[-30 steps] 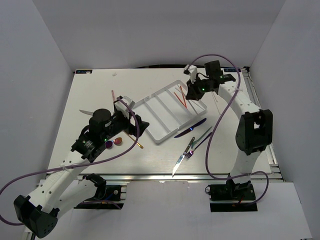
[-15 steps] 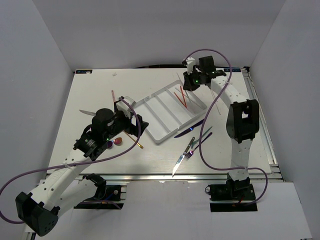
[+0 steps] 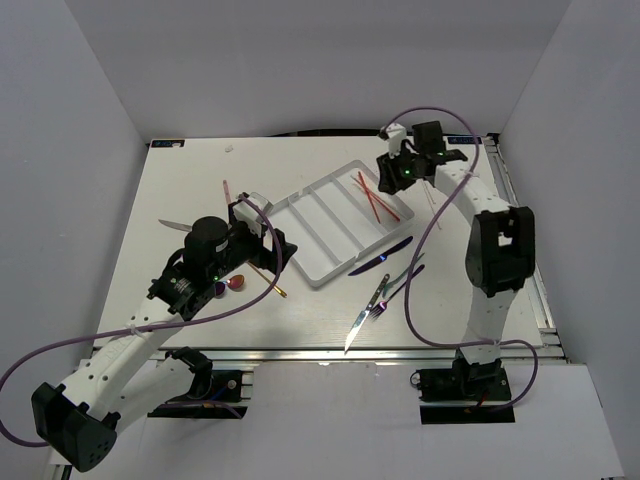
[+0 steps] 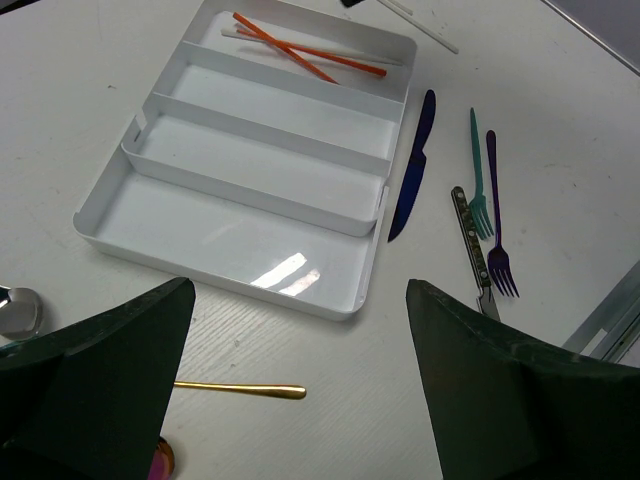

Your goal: Sort the eating utensils into containers

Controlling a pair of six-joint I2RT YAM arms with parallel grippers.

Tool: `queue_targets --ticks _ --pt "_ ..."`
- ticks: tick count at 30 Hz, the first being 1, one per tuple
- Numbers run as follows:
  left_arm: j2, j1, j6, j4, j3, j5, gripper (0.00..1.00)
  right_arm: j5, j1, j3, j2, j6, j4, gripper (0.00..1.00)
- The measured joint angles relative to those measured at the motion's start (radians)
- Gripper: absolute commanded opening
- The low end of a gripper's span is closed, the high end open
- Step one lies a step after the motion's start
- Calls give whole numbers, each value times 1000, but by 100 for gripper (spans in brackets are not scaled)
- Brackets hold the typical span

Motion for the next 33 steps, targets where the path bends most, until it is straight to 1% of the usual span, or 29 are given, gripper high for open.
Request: queue_targets --ticks 4,7,10,15,20,25,28,31,33 --pt "0 0 0 0 0 3 98 55 -82 -92 -104 -7 36 54" --pt "0 0 -1 0 0 11 98 132 -126 -132 -121 -6 55 56" --pt "0 0 -1 0 0 16 98 235 -150 -177 -101 9 69 56" --pt "-5 0 -1 0 0 16 98 309 -145 -201 -42 22 69 56" --pt "-10 0 -1 0 0 17 98 353 -149 -199 5 38 69 55" --pt "-10 0 -1 0 0 20 98 371 -183 -199 34 42 68 54" --pt "-10 0 -1 0 0 23 98 372 -204 -199 41 42 69 49" --pt "-10 0 -1 0 0 23 98 363 -219 -199 55 42 69 41" --pt "-10 0 -1 0 0 23 98 340 -229 -198 71 45 70 37"
